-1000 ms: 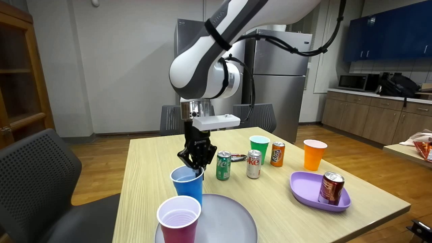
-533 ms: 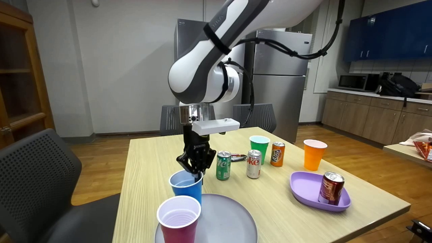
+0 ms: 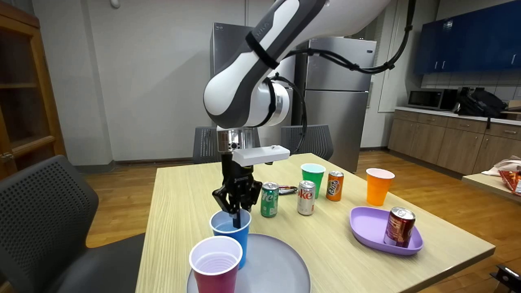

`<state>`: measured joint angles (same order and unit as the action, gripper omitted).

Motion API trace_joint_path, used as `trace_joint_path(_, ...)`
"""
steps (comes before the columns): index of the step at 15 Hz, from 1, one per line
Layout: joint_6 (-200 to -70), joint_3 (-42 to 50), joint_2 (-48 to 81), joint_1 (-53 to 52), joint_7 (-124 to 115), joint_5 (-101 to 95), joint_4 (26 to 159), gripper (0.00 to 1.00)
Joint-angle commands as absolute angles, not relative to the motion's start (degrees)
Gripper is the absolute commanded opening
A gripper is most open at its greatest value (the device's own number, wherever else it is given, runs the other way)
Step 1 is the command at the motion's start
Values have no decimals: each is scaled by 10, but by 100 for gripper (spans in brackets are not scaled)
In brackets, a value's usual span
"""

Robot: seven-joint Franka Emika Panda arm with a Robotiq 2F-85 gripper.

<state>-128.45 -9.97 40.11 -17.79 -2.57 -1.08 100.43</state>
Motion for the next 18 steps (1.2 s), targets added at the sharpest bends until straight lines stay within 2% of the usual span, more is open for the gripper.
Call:
trace_joint_path(1,-1291,-110,383,-165,-6,-4,1022,57)
trace_joint_path(7,-1280,-110,351,-151,30,-8,1032,99)
trace_joint_path(18,-1263,-46,348,-145,-64,-25,1002,100)
